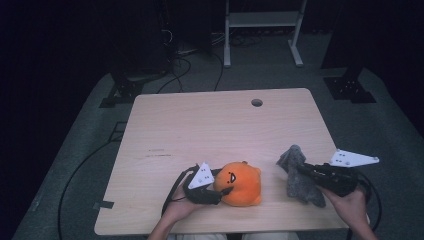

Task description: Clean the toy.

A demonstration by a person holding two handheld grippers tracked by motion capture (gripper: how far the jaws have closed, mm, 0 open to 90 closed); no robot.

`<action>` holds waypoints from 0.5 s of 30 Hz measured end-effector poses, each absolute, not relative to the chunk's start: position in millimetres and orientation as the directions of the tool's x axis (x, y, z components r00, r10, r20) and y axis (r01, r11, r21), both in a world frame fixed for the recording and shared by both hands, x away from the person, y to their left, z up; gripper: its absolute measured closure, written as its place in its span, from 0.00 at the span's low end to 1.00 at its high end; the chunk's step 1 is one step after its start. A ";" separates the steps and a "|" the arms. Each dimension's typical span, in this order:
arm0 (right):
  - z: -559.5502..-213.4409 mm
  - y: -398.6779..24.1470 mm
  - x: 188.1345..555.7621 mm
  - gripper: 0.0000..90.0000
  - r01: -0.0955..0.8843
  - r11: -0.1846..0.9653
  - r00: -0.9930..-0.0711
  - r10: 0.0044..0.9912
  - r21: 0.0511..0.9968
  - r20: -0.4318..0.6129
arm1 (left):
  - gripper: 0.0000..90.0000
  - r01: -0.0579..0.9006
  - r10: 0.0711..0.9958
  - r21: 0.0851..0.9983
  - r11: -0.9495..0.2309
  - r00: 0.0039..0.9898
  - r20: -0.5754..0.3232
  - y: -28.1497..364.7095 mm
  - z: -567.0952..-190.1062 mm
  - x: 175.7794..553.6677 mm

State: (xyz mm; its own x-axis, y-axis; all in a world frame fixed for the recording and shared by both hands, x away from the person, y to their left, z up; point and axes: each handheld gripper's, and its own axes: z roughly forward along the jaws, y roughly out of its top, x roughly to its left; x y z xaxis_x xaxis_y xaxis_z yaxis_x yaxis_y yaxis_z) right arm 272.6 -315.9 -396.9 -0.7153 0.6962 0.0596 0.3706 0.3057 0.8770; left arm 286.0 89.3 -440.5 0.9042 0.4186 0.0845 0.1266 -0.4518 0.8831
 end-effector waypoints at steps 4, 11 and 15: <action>-405.8 -326.4 273.0 0.89 0.400 0.333 -0.692 0.721 0.854 0.043 | 0.38 0.135 0.418 0.886 -0.443 0.905 0.071 89.8 -440.6 287.5; -426.3 -321.6 282.2 0.63 0.456 0.301 -0.705 0.697 0.837 0.133 | 0.25 0.154 0.410 0.896 -0.416 0.912 0.033 91.4 -437.3 289.9; -424.4 -320.2 282.4 0.57 0.445 0.273 -0.723 0.672 0.853 0.162 | 0.18 0.127 0.412 0.929 -0.347 0.911 0.030 93.0 -428.3 289.1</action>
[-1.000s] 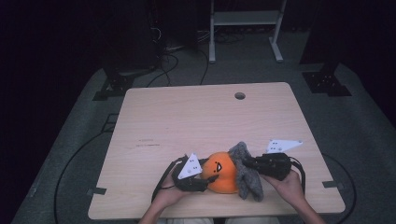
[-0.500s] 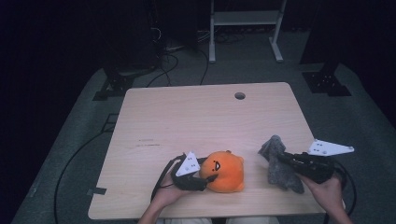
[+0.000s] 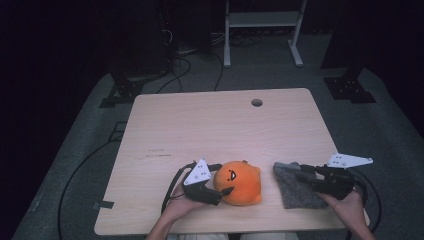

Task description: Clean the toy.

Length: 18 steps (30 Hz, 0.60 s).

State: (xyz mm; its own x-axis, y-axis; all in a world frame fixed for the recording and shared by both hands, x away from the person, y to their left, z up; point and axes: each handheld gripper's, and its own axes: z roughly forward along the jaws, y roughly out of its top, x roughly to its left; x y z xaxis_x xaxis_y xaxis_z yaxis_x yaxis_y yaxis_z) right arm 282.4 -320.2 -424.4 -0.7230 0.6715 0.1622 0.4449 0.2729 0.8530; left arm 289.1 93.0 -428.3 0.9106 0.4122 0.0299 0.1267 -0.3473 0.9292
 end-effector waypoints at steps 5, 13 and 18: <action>-420.7 -317.4 279.4 0.55 0.425 0.264 -0.738 0.655 0.866 0.163 | 0.12 0.070 0.379 0.943 -0.326 0.923 0.063 79.0 -419.2 289.0; -417.3 -307.1 280.2 0.53 0.397 0.267 -0.767 0.622 0.878 0.158 | 0.07 0.081 0.403 0.870 -0.486 0.904 0.140 51.7 -431.7 297.4; -417.6 -303.4 281.3 0.53 0.393 0.264 -0.776 0.610 0.881 0.163 | 0.40 0.060 0.428 0.863 -0.502 0.884 0.188 54.5 -432.4 293.9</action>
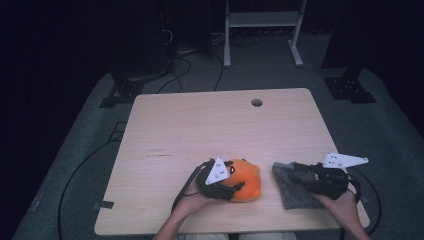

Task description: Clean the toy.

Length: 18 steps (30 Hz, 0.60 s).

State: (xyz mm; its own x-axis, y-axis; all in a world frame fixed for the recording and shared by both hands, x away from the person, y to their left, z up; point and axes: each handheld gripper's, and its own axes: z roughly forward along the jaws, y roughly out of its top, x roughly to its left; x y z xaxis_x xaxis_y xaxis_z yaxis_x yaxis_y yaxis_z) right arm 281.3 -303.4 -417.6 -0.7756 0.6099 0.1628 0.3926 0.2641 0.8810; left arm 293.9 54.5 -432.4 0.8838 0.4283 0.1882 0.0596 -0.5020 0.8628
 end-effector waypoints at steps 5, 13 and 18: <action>-416.8 -301.2 282.3 0.53 0.389 0.242 -0.780 0.600 0.889 0.178 | 0.52 0.091 0.480 0.897 -0.432 0.866 0.143 58.2 -426.2 297.6; -420.4 -298.1 287.2 0.52 0.395 0.244 -0.782 0.596 0.886 0.184 | 0.53 0.123 0.571 0.911 -0.394 0.809 0.138 61.3 -417.9 327.8; -422.5 -297.5 289.5 0.51 0.401 0.246 -0.781 0.596 0.883 0.189 | 0.52 0.132 0.614 0.924 -0.358 0.779 0.127 65.1 -411.7 347.6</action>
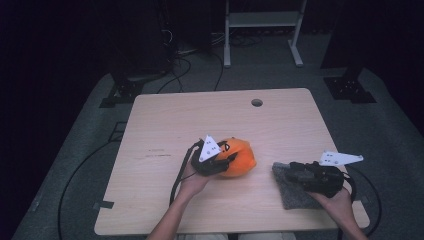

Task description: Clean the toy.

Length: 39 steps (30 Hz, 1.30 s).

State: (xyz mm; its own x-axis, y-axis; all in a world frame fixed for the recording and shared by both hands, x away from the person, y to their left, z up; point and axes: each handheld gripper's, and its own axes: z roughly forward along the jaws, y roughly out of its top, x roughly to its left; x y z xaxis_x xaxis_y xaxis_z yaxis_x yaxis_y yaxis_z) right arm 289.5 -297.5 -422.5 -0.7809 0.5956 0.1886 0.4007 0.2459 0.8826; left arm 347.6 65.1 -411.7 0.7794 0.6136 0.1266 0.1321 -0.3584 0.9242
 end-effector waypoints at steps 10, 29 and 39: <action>-424.4 -298.5 293.9 0.48 0.408 0.235 -0.770 0.607 0.882 0.195 | 0.46 0.219 0.647 0.918 -0.332 0.761 0.053 69.6 -424.0 374.2; -426.6 -301.6 291.4 0.44 0.402 0.234 -0.759 0.626 0.885 0.180 | 0.15 0.244 0.649 0.925 -0.292 0.761 0.004 86.8 -419.1 356.3; -428.8 -300.1 289.8 0.41 0.395 0.243 -0.760 0.629 0.886 0.166 | 0.11 0.242 0.651 0.930 -0.276 0.759 -0.004 104.8 -419.8 335.5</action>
